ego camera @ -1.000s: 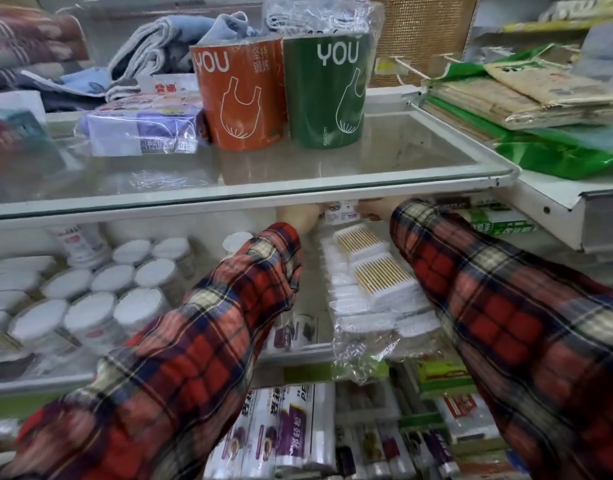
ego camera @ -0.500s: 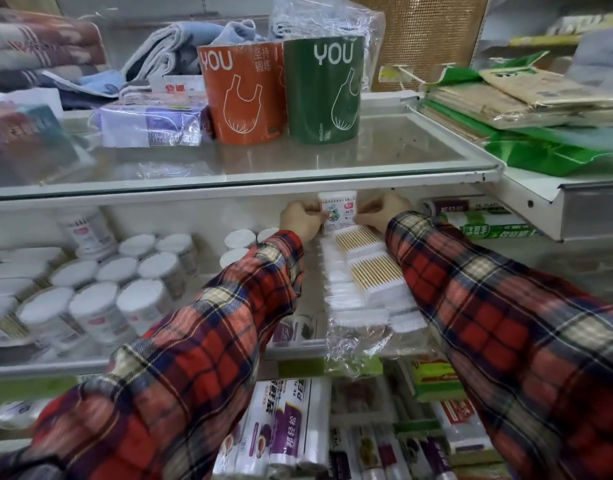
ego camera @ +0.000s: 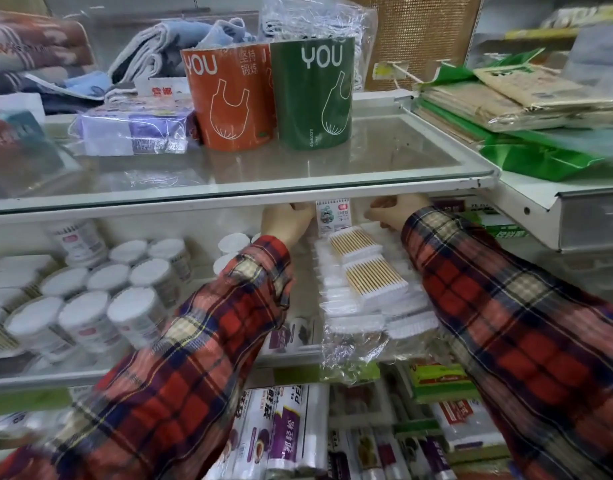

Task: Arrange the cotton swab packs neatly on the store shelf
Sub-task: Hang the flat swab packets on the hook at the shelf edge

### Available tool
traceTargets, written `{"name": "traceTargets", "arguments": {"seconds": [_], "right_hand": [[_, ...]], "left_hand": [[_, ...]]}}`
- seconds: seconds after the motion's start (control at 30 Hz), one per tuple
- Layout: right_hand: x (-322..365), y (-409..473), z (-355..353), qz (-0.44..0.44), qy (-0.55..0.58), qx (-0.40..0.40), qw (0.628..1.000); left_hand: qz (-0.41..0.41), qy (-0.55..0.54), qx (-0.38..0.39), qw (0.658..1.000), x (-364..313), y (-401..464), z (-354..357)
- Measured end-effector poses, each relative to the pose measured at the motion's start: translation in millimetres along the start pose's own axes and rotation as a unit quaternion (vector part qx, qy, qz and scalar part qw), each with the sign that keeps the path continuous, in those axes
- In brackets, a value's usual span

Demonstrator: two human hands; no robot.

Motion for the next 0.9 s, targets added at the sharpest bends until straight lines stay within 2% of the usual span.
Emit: {"name": "traceTargets", "arguments": {"seconds": [0.07, 0.2, 0.43, 0.73, 0.9], "right_hand": [[-6, -4, 4, 0.013, -0.009, 0.034, 0.999], [-15, -18, 21, 0.053, -0.033, 0.109, 0.992], [-22, -34, 27, 0.113, -0.019, 0.137, 0.984], [-24, -41, 28, 0.148, 0.068, 0.134, 0.978], [-11, -45, 12, 0.102, 0.136, 0.092, 0.981]], "left_hand": [[0.03, 0.014, 0.006, 0.999, -11, -15, -4], [0.06, 0.032, 0.106, 0.992, -13, -37, 20], [0.024, 0.057, 0.193, 0.979, 3, -52, 47], [-0.014, -0.007, 0.211, 0.977, 6, -54, 52], [0.001, -0.079, 0.188, 0.979, -11, -59, 33]]}}
Point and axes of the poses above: each hand's wrist, its own y-axis towards the middle knuckle, its own z-axis out of the palm, x = y × z, the point moved 10 cm from there along y, towards the middle knuckle, and after that the axes turned 4 degrees about y, right-handed, at the moved point
